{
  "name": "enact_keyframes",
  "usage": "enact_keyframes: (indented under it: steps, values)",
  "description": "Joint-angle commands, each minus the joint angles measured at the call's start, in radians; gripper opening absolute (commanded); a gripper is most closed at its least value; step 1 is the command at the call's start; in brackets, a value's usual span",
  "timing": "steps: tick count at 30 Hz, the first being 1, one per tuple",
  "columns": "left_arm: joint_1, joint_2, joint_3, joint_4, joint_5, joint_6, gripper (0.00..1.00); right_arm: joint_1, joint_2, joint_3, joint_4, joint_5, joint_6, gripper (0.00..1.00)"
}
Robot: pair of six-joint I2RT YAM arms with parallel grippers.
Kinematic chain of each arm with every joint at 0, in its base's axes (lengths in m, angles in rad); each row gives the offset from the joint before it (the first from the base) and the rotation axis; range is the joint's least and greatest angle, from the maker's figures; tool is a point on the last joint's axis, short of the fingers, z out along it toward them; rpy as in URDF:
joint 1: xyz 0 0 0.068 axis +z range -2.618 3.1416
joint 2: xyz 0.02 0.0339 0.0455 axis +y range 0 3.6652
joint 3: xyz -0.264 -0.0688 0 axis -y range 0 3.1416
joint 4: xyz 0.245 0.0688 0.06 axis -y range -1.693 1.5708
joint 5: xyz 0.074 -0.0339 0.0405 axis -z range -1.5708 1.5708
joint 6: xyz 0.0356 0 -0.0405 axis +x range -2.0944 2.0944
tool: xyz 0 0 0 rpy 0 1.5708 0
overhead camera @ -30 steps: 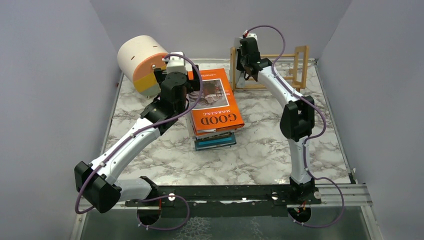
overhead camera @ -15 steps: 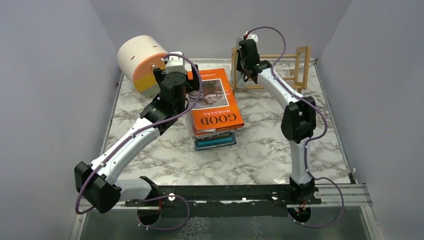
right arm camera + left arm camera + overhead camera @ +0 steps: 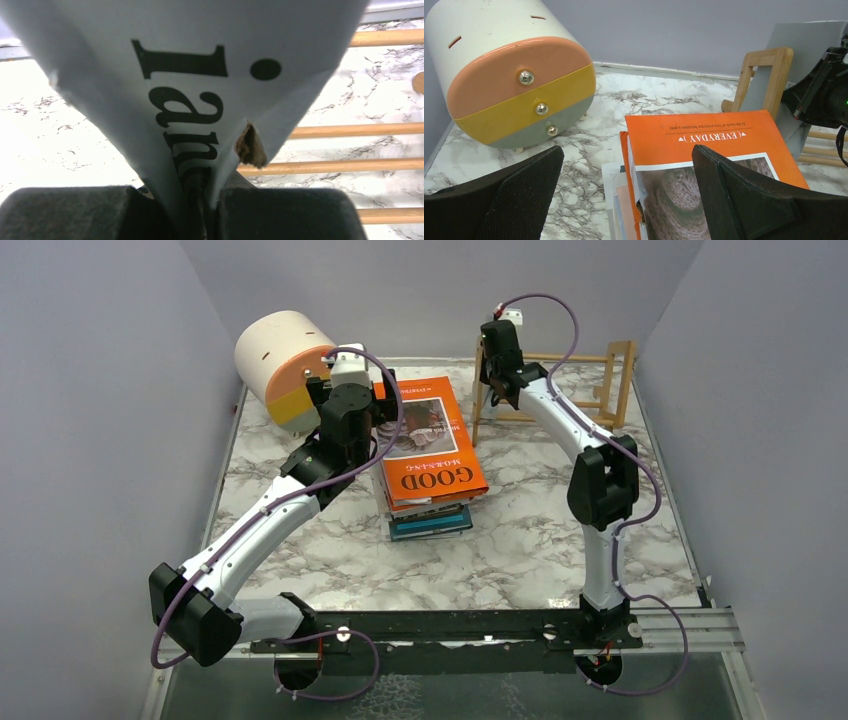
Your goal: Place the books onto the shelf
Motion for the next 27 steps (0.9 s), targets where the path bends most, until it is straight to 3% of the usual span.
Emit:
enact_keyframes:
  steps: [1, 11, 27]
  values:
    - [0.006, -0.009, -0.004, 0.008, 0.021, -0.008, 0.99, -0.005, -0.069, 0.001, -0.007, 0.095, -0.046, 0.01]
    - [0.008, -0.007, -0.011, 0.009, 0.024, -0.013, 0.99, -0.007, -0.091, -0.013, -0.01, 0.126, -0.068, 0.01]
    - [0.014, -0.016, -0.018, 0.013, 0.019, -0.014, 0.99, -0.007, 0.007, 0.043, 0.056, 0.101, -0.109, 0.01]
